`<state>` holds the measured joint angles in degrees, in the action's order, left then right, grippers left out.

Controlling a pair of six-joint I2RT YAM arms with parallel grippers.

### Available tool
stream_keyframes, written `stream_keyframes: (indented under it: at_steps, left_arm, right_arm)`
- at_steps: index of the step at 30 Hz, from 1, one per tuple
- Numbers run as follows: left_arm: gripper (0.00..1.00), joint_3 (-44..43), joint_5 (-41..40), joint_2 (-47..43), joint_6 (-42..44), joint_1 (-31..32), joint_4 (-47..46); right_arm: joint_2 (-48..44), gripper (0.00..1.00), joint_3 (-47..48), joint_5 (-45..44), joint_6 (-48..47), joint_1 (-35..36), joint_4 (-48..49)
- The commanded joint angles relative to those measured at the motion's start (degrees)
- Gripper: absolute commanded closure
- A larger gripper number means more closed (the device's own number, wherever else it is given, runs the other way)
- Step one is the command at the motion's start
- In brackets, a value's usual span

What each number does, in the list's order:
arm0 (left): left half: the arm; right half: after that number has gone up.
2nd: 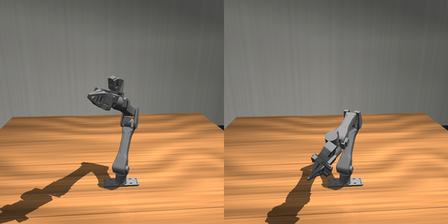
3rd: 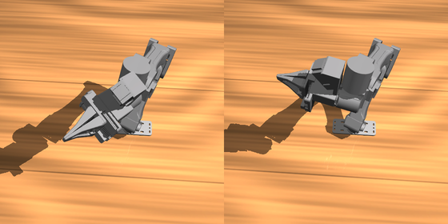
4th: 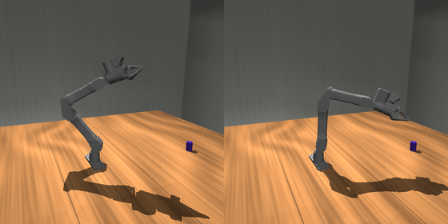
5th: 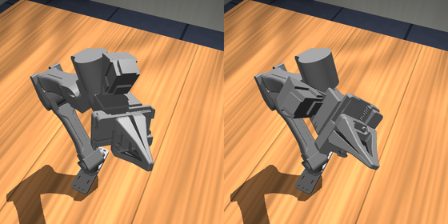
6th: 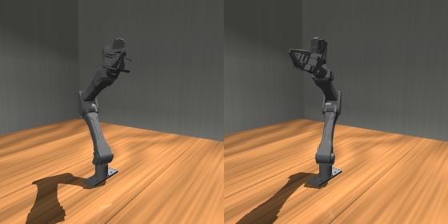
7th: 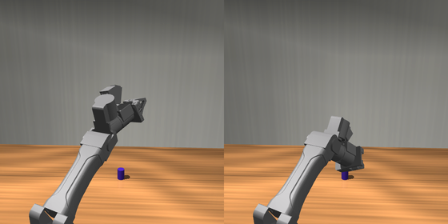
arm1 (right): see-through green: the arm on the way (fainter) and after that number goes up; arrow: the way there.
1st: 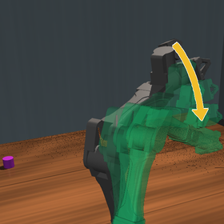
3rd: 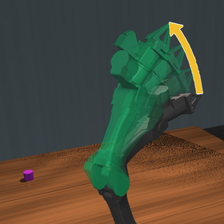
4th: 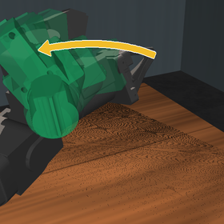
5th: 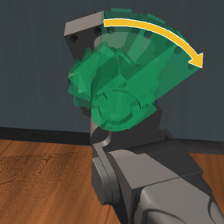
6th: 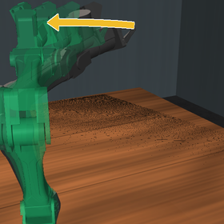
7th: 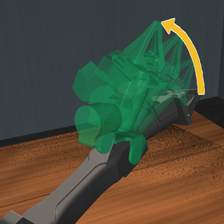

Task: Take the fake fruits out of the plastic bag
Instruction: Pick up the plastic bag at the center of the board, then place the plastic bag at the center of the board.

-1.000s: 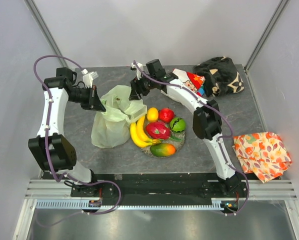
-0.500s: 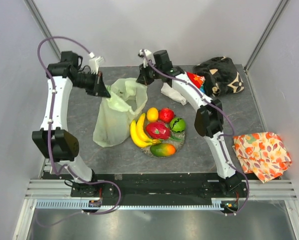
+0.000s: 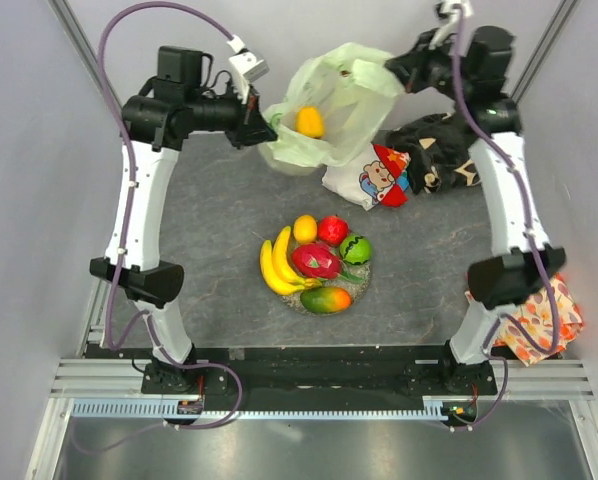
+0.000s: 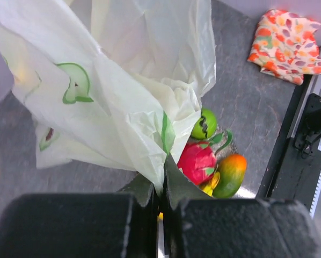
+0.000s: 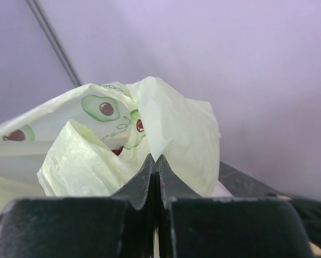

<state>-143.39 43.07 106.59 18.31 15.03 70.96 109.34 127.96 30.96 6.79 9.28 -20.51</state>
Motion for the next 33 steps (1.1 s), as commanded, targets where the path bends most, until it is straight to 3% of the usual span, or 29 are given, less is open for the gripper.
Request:
stream_keyframes:
  at_steps: [1, 7, 15, 19, 20, 21, 22, 24, 25, 27, 29, 31, 33]
  left_arm:
    - [0.98, -3.7, 0.3, 3.8, -3.8, 6.8, -5.8]
    - [0.99, -3.7, -0.3, 9.3, -7.2, 16.8, -8.6]
    - [0.98, 2.8, 3.4, 14.3, -8.8, 20.8, -7.2]
    - [0.98, 4.3, 7.9, 14.8, -8.5, 21.4, -5.8]
    - [0.98, 4.7, 9.1, 14.8, -9.1, 21.5, -5.7]
    - [0.98, 4.8, 10.4, 14.9, -9.3, 21.7, -5.4]
    - [0.98, 4.9, 11.7, 14.8, -9.1, 22.1, -5.0]
    - [0.98, 6.9, 12.1, 14.5, -8.2, 22.5, -4.5]
    - [0.98, 7.9, 13.1, 14.3, -8.0, 22.9, -4.4]
    - [0.98, 9.7, 13.8, 14.1, -7.1, 23.5, -3.9]
    - [0.98, 11.4, 13.6, 13.6, -6.0, 24.3, -3.5]
    - [0.98, 13.0, 13.4, 12.8, -5.6, 24.8, -3.5]
    - [0.98, 16.5, 13.6, 11.5, -5.7, 24.9, -3.4]
  right_arm:
    - [-12.1, 1.00, -10.0, 0.1, 0.7, -4.9, -0.6]
    - [-30.0, 1.00, -28.9, -5.4, -6.1, -12.6, -6.5]
    - [-49.1, 1.00, -50.8, -12.6, -14.2, -17.8, -18.7]
    - [-54.0, 1.00, -56.7, -23.0, -18.7, -18.2, -23.6]
    - [-54.5, 0.92, -58.0, -27.9, -20.9, -18.3, -24.3]
    - [-54.5, 0.75, -57.7, -30.1, -21.3, -18.3, -25.9]
    - [-53.8, 0.46, -56.5, -31.6, -21.6, -18.8, -27.1]
    - [-52.0, 0.28, -47.1, -31.1, -23.2, -19.0, -31.5]
    - [-49.6, 0.24, -42.6, -28.4, -24.2, -19.1, -32.9]
    - [-46.7, 0.22, -28.2, -19.1, -27.1, -19.0, -36.3]
    - [-42.0, 0.28, -16.7, -9.8, -28.5, -19.1, -39.4]
    - [-38.0, 0.40, -13.4, 1.1, -28.2, -18.8, -44.5]
    - [-36.5, 0.53, -16.7, 4.1, -28.6, -17.5, -48.0]
